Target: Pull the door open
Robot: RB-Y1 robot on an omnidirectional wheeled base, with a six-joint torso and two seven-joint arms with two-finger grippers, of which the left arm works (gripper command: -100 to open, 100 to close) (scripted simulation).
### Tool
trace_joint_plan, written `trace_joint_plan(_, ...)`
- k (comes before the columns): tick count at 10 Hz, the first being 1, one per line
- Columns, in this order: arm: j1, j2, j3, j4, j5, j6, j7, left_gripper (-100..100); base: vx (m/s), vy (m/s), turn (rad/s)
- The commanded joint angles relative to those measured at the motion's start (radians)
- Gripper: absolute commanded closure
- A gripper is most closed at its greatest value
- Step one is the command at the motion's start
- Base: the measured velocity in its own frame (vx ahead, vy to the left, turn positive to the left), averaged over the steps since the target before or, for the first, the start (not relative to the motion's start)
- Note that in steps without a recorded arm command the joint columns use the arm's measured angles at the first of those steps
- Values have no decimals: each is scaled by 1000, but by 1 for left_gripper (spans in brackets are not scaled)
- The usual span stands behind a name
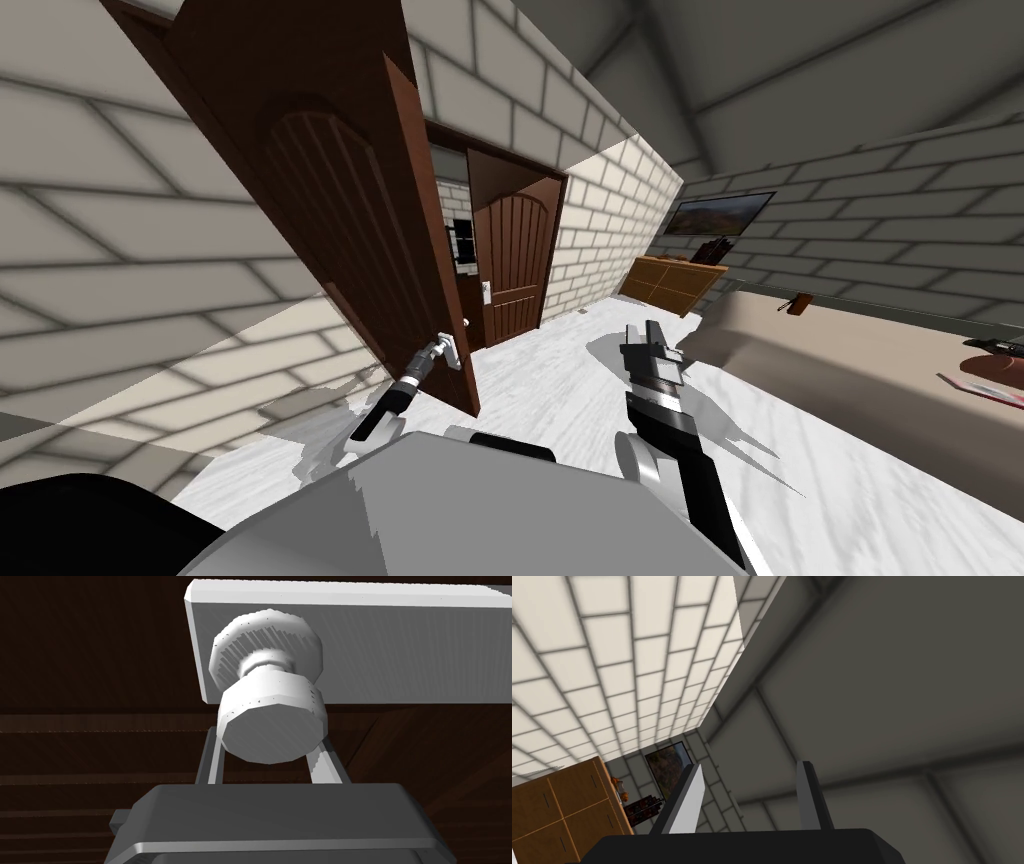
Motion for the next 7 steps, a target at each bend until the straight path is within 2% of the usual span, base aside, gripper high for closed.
trace_joint_plan(1,1,-3,-7,-2,-1,-1,1,100,-195,16,15)
trace_joint_plan(4,0,-2,-7,-1,-1,-1,1,100,-194,39,4)
trace_joint_plan(7,0,-2,-7,0,0,-1,2,100,-152,8,4)
